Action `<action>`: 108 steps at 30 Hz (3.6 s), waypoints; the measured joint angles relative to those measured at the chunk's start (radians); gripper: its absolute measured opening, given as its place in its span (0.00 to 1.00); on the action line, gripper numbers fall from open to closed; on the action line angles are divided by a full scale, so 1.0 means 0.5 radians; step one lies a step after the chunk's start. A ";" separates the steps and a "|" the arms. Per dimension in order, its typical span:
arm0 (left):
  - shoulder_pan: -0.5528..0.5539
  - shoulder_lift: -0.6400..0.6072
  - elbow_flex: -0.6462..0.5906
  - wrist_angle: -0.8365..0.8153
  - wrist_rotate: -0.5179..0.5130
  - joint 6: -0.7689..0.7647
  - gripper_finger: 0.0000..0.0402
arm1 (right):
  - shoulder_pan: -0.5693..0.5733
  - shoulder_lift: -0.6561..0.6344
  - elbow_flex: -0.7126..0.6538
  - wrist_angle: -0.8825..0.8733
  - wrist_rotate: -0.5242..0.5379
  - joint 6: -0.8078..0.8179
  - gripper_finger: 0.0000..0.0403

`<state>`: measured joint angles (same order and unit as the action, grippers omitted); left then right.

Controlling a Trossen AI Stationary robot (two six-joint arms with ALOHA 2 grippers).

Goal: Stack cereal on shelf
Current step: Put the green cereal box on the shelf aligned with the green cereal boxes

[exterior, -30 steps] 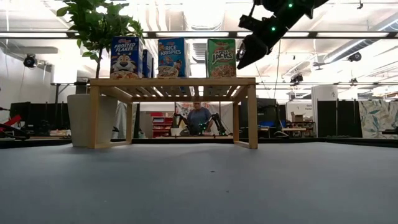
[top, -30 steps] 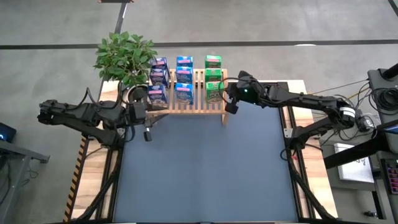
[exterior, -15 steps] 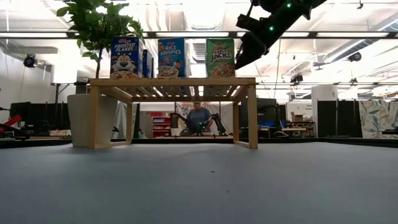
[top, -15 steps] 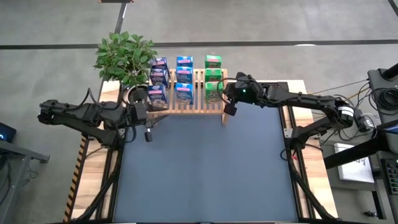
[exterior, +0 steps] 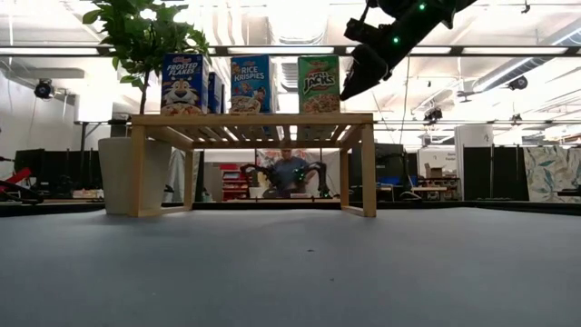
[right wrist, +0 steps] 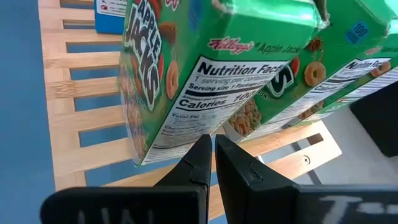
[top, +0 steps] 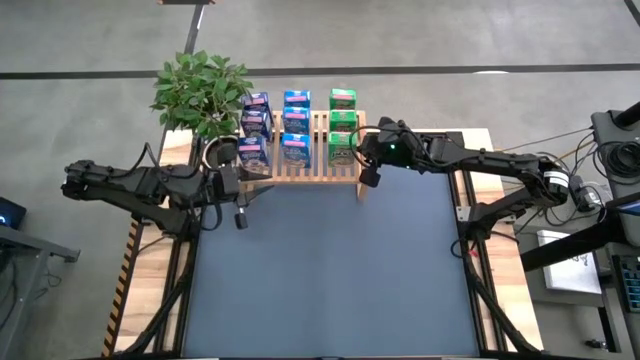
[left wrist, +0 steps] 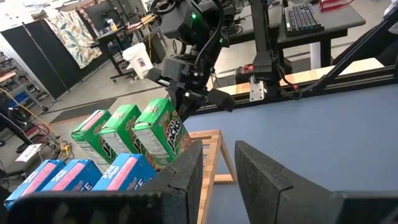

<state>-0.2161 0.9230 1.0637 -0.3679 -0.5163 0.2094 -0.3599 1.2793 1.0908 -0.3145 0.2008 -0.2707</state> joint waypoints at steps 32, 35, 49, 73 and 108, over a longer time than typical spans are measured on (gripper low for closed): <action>-0.001 0.081 0.000 -0.001 0.000 0.006 0.19 | 0.121 -0.130 -0.125 -0.026 -0.433 0.092 0.03; -0.001 0.081 0.000 0.000 0.000 0.006 0.19 | 0.122 -0.124 -0.172 0.099 -0.435 0.076 0.03; -0.001 0.081 0.000 0.000 0.000 0.006 0.19 | 0.121 -0.124 -0.218 0.347 -0.352 0.012 0.03; -0.001 0.079 0.000 0.000 0.000 0.006 0.19 | 0.117 -0.124 -0.249 0.349 -0.228 -0.062 0.03; -0.001 0.079 0.000 0.002 0.000 0.036 0.19 | 0.081 -0.124 -0.255 0.356 -0.195 -0.105 0.03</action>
<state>-0.2165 0.9627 1.0637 -0.3671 -0.5163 0.2272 -0.3195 1.2171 0.9634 -0.1368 0.1036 -0.3229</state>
